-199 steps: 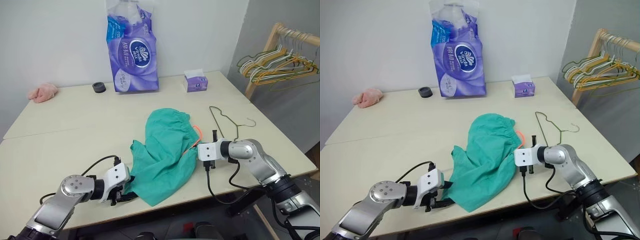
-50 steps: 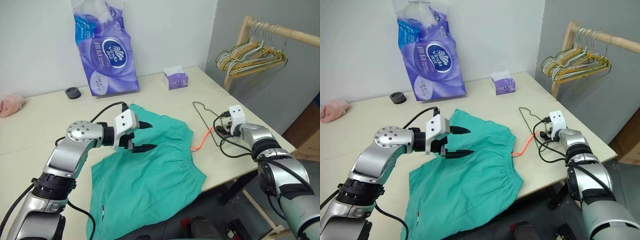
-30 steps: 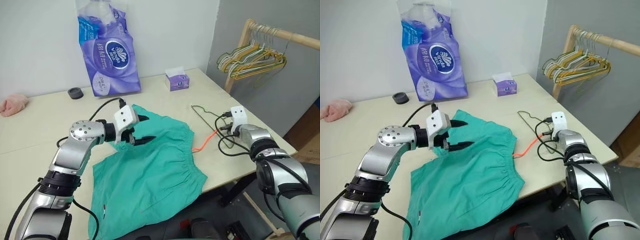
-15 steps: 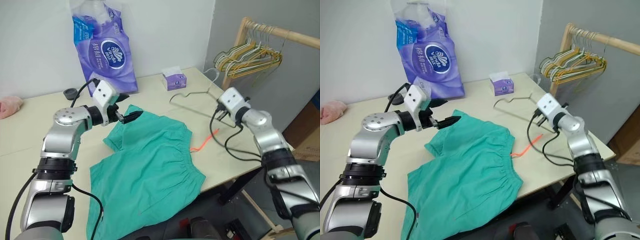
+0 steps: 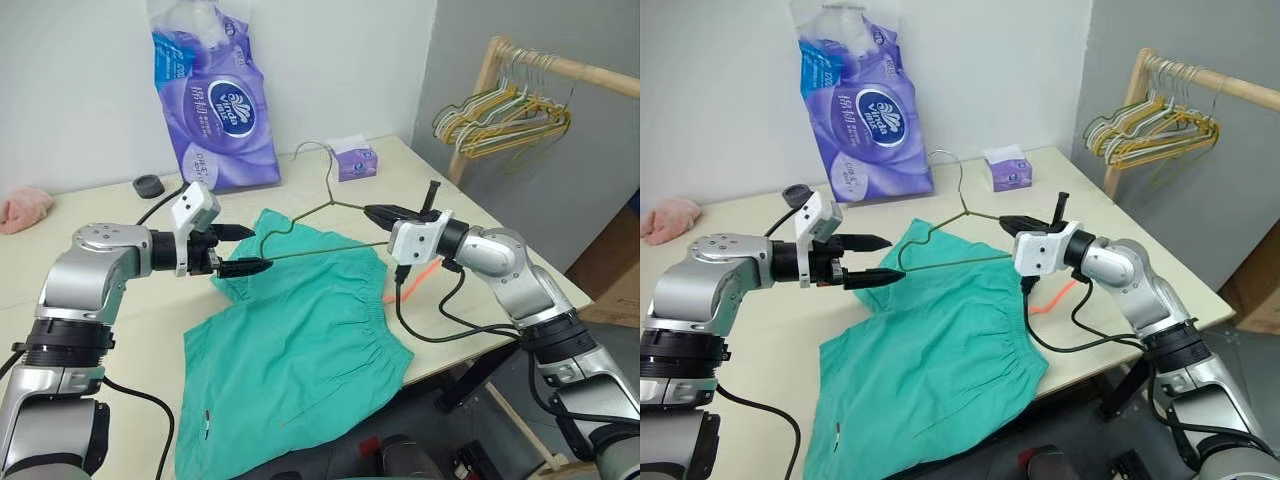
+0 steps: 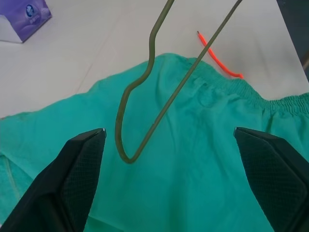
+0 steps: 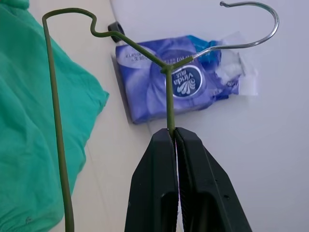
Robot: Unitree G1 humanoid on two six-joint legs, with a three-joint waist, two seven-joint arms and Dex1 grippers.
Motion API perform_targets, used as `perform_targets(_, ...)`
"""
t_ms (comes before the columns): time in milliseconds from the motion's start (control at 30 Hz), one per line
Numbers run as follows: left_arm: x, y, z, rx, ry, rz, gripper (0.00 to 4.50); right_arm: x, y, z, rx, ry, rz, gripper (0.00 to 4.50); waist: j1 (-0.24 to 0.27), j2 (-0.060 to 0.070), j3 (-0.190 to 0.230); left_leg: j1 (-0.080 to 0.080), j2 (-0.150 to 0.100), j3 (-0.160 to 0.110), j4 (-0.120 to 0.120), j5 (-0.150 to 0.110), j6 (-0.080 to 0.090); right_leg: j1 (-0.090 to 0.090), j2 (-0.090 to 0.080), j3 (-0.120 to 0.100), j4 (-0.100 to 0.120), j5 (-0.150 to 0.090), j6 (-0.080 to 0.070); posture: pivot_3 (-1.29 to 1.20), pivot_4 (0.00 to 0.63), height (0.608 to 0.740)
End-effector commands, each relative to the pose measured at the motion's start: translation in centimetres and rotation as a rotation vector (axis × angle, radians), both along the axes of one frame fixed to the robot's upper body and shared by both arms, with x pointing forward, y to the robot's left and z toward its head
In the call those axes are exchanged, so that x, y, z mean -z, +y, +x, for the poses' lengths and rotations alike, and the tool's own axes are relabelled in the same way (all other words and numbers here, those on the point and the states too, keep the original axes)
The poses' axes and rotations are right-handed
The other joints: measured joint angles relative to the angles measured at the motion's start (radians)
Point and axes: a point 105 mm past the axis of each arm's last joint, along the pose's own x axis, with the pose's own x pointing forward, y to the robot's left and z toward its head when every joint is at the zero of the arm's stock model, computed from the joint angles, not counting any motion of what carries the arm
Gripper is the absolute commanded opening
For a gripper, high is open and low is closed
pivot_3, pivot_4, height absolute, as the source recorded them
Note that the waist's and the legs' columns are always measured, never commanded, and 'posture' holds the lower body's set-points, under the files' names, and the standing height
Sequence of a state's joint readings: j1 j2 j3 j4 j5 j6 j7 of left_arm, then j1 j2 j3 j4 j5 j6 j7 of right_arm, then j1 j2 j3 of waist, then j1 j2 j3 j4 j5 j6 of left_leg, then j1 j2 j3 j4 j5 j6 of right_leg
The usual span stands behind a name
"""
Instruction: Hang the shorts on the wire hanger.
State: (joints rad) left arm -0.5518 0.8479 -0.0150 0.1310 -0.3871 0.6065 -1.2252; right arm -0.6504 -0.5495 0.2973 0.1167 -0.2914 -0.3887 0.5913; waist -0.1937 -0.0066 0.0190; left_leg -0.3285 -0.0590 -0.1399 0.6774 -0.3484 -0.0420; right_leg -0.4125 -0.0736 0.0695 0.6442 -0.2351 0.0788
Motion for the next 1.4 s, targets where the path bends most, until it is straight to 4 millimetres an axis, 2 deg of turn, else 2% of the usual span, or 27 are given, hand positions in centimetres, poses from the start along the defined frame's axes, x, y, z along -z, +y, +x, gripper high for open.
perform_targets(33,0.2,-0.5,-0.6,0.044,0.004,0.027,4.48,-2.2,1.0,-1.1,-0.076,-0.086,0.022,0.00,0.000,0.000,0.000,0.000,0.000,0.000,0.000,0.000,0.000,0.000,0.000,0.000,0.000,0.000,0.000,-0.15,0.000,0.740)
perform_targets(200,0.9,-0.5,-0.5,0.034,0.010,0.022,4.48,-2.4,1.4,-2.0,-0.124,-0.091,0.044,0.00,0.000,0.000,0.000,0.000,0.000,0.000,0.000,0.000,0.000,0.000,0.001,0.000,0.000,0.000,0.000,-0.16,0.000,0.740)
perform_targets(300,0.9,-0.3,-0.3,0.009,0.021,-0.018,4.48,-2.6,1.8,-3.1,-0.185,-0.103,0.068,0.00,0.000,0.000,0.000,0.000,0.000,0.000,0.000,0.000,0.000,0.000,0.001,0.000,0.000,0.000,0.000,-0.17,0.000,0.740)
perform_targets(433,1.1,-0.2,-0.5,0.015,0.037,-0.028,3.70,-2.5,1.9,-3.6,-0.211,-0.092,0.087,0.00,-0.001,0.000,0.000,0.000,0.000,0.000,0.000,0.000,0.000,0.000,0.001,0.000,0.000,0.000,0.000,-0.17,0.000,0.740)
perform_targets(600,0.5,-0.2,-0.7,0.024,0.013,-0.041,2.14,-2.3,1.5,-3.1,-0.177,-0.067,0.078,0.00,0.000,0.000,0.000,0.000,0.000,0.000,0.000,0.000,0.000,0.000,0.001,0.000,0.000,0.000,0.000,-0.17,0.000,0.740)
perform_targets(633,0.4,-0.1,-0.9,0.029,0.011,-0.037,2.14,-2.1,1.3,-2.7,-0.153,-0.059,0.075,0.00,0.000,0.000,0.000,0.000,0.000,0.000,0.000,0.000,0.000,0.000,0.001,0.000,0.000,0.000,0.000,-0.17,0.000,0.740)
perform_targets(700,0.3,0.4,-1.5,0.028,0.017,-0.039,2.14,-1.1,-0.1,-0.5,-0.001,0.017,0.044,0.00,-0.001,0.000,0.000,0.000,0.000,0.000,0.000,0.000,0.000,0.000,0.001,0.000,0.000,0.000,0.000,-0.18,0.000,0.740)
perform_targets(767,0.2,0.7,-1.7,0.004,0.017,-0.052,2.14,-0.7,-1.3,0.9,0.110,0.061,0.050,0.00,-0.001,0.000,0.000,0.000,0.000,0.000,0.000,0.000,0.000,0.000,0.001,0.000,0.000,0.000,0.000,-0.18,0.000,0.740)
perform_targets(833,0.1,0.9,-1.5,-0.050,0.032,-0.097,2.14,-0.3,-1.9,1.5,0.163,0.105,0.049,0.00,0.001,0.000,0.000,0.000,0.000,0.000,0.000,0.000,0.000,0.000,0.001,0.000,0.000,0.000,0.000,-0.18,0.000,0.740)
perform_targets(867,0.1,1.1,-1.2,-0.090,0.030,-0.116,2.31,-0.2,-2.0,1.6,0.175,0.111,0.049,0.00,0.002,0.000,0.000,0.000,0.000,0.000,0.000,0.000,0.000,0.000,0.001,0.000,0.000,0.000,0.000,-0.17,0.000,0.740)
perform_targets(933,0.1,1.4,-0.8,-0.132,0.024,-0.132,2.70,-0.3,-2.0,1.6,0.182,0.113,0.051,0.00,0.001,0.000,0.000,0.000,0.000,0.000,0.000,0.000,0.000,0.000,0.001,0.000,0.000,0.000,0.000,-0.17,0.000,0.740)
perform_targets(1033,0.5,1.3,-1.5,-0.100,0.045,-0.120,3.60,-0.1,-1.7,1.4,0.167,0.101,0.018,0.00,-0.001,0.000,0.000,0.000,0.000,0.000,0.000,0.000,0.000,0.000,0.001,0.000,0.000,0.000,0.000,-0.16,0.000,0.740)
perform_targets(1100,0.0,2.0,-1.3,-0.117,0.015,-0.113,4.26,0.3,-1.6,1.1,0.141,0.071,-0.047,0.00,-0.001,0.000,0.000,0.000,0.000,0.000,0.000,0.000,0.000,0.000,0.001,0.000,0.000,0.000,0.000,-0.16,0.000,0.740)
perform_targets(1133,-0.4,2.4,-0.9,-0.137,-0.009,-0.115,4.45,0.6,-1.7,1.0,0.132,0.063,-0.076,0.00,-0.001,0.000,0.000,0.000,0.000,0.000,0.000,0.000,0.000,0.000,0.001,0.000,0.000,0.000,0.000,-0.16,0.000,0.740)
perform_targets(1267,-1.1,3.4,-0.2,-0.148,-0.029,-0.108,4.45,0.7,-0.9,-0.2,0.025,0.024,-0.118,0.00,0.000,0.000,0.000,0.000,0.000,0.000,0.000,0.000,0.000,0.000,0.001,0.000,0.000,0.000,0.000,-0.16,0.000,0.740)
perform_targets(1400,-0.7,2.9,-0.3,-0.076,-0.011,-0.040,4.45,-0.1,0.1,-1.5,-0.077,-0.023,-0.089,0.00,0.000,0.000,0.000,0.000,-0.001,0.001,0.000,-0.001,-0.001,0.000,0.001,0.000,0.000,0.000,0.000,-0.16,0.000,0.740)
